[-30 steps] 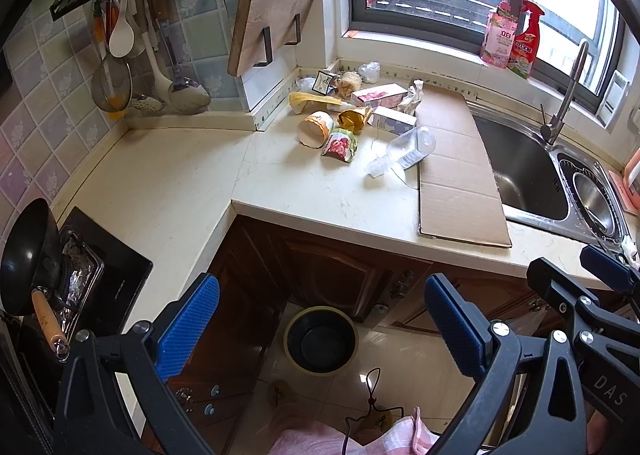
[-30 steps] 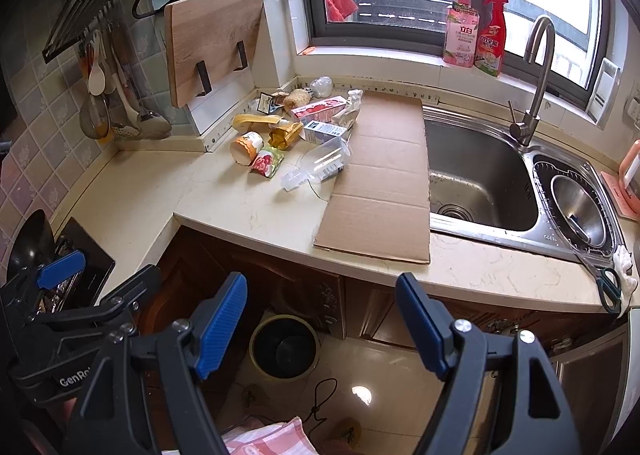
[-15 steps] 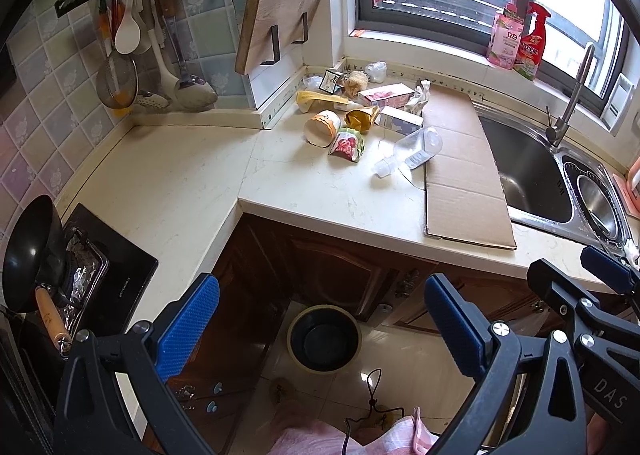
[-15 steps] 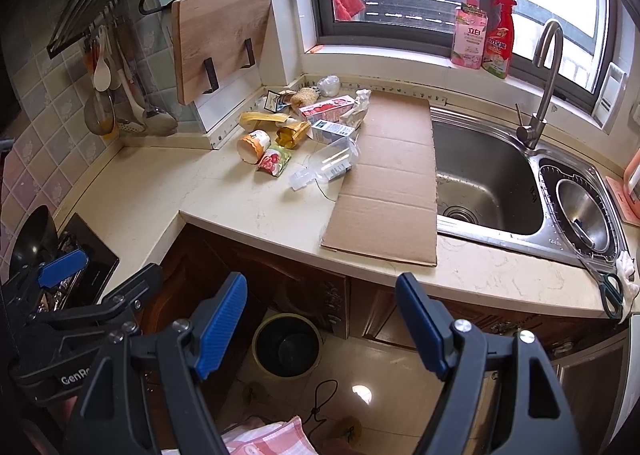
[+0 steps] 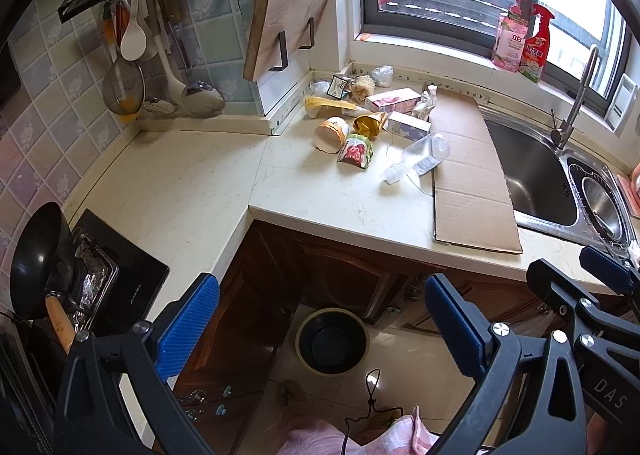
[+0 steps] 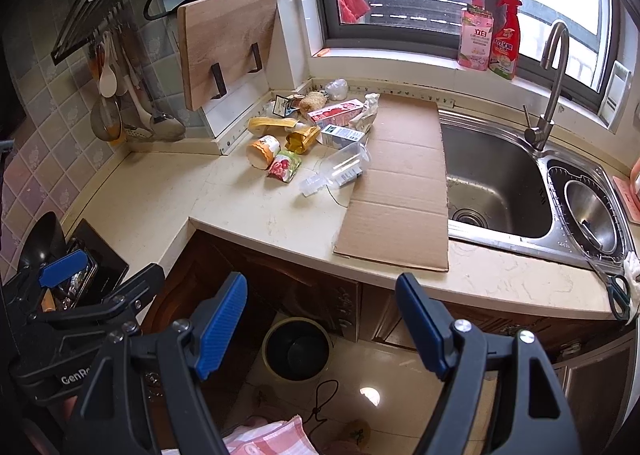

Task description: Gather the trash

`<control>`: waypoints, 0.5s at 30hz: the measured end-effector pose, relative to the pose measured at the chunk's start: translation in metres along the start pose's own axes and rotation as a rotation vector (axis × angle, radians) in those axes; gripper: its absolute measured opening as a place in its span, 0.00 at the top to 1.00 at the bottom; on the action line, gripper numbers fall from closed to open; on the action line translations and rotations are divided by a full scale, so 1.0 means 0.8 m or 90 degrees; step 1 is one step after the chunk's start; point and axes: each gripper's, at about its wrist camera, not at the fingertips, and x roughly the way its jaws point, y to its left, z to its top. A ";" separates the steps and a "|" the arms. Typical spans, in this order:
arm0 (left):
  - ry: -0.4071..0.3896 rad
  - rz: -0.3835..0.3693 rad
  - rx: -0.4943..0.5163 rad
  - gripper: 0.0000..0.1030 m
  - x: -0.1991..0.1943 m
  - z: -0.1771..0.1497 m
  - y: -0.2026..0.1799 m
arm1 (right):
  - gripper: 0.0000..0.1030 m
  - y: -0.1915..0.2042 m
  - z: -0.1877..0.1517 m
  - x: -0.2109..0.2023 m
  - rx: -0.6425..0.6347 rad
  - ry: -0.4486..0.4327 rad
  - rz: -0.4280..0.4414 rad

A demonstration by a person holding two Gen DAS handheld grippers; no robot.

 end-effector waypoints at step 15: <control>-0.006 0.021 -0.009 0.02 -0.008 -0.002 -0.012 | 0.25 -0.013 0.004 0.001 -0.007 -0.001 0.031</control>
